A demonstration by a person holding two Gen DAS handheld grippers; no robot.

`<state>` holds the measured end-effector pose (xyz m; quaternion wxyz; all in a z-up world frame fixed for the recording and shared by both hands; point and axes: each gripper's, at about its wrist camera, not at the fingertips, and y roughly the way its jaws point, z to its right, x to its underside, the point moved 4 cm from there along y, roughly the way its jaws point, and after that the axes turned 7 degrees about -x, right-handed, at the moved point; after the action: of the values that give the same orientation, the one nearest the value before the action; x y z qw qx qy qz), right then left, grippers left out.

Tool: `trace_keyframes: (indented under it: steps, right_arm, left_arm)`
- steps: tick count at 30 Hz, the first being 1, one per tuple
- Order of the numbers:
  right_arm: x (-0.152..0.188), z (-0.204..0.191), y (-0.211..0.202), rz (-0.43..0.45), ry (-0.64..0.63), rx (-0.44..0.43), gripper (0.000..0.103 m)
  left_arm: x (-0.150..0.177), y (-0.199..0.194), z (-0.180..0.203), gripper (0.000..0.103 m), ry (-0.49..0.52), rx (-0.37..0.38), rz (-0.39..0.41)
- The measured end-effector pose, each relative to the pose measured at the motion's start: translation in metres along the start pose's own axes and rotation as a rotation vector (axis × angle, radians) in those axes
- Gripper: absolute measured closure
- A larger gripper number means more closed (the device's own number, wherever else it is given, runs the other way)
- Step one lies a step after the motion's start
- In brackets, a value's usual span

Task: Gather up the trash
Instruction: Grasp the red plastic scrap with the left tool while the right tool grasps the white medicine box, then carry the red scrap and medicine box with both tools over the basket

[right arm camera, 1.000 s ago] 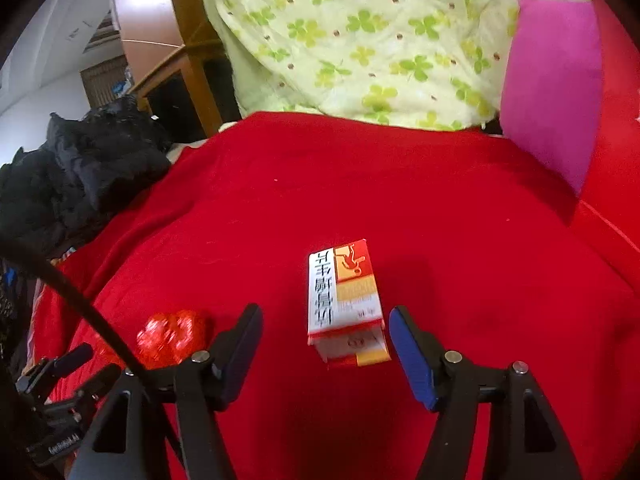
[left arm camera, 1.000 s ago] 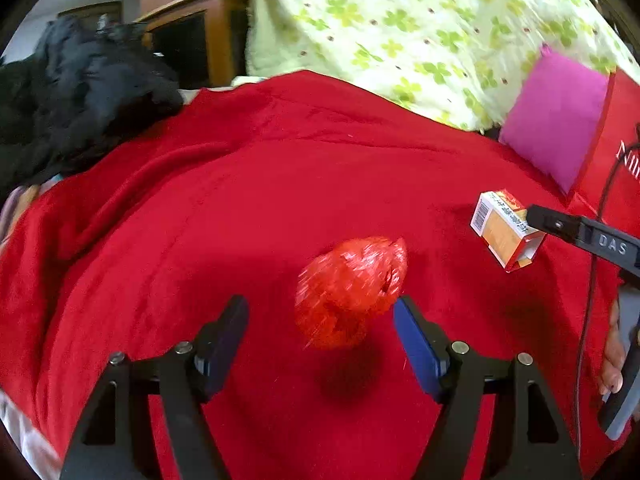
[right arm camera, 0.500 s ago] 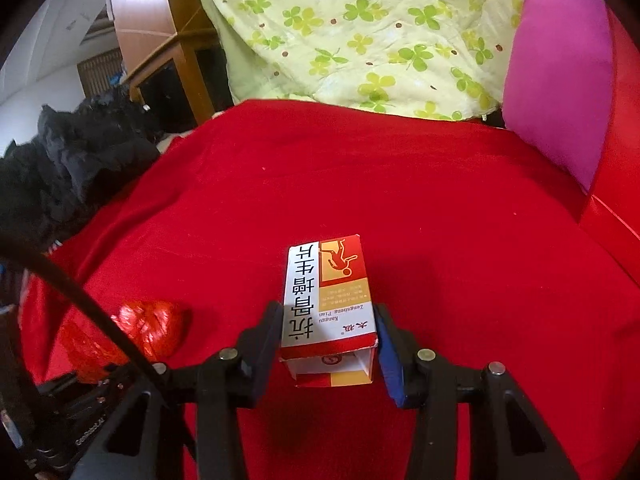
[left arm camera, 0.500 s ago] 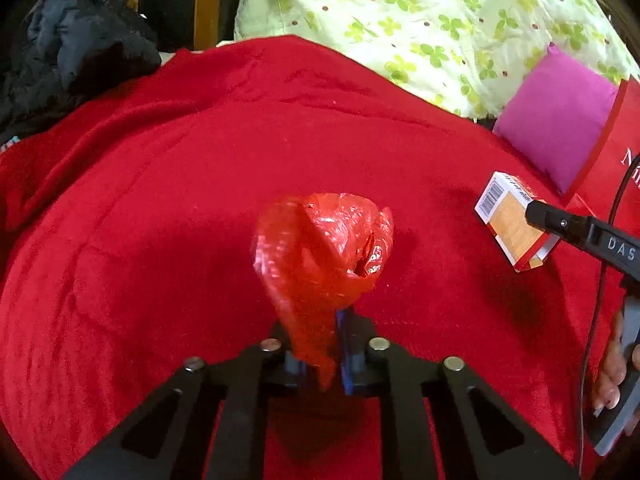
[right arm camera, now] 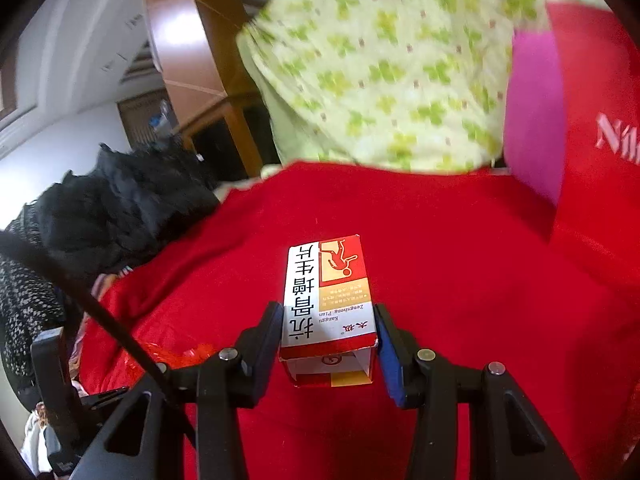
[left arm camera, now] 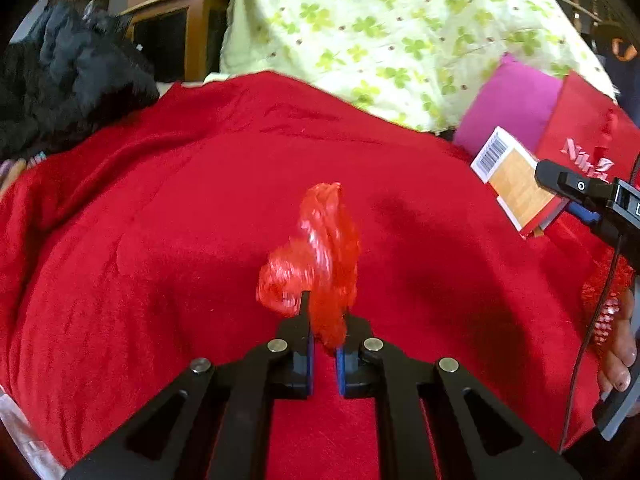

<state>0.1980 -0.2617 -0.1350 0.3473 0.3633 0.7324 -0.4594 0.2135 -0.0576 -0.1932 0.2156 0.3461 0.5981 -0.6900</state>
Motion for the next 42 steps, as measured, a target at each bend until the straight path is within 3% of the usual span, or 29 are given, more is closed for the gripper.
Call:
trace_keyframes:
  steps: [11,15,23,42]
  right_arm:
    - [-0.001,0.025,-0.104,0.192,0.05,0.033,0.055]
    - [0.001,0.04,-0.13,0.231,0.061,0.061,0.055]
    - [-0.004,0.06,-0.156,0.28,0.089,0.065,0.055]
    - [-0.008,0.085,-0.215,0.406,0.087,0.098,0.055]
  left_arm:
    - [-0.022,-0.075,0.044,0.095,0.072,0.073,0.112]
    - [-0.023,-0.084,0.059,0.095,0.118,0.056,0.133]
    - [-0.02,-0.086,0.081,0.095,0.145,0.075,0.115]
    - [-0.046,-0.146,0.166,0.095,0.295,0.148,0.23]
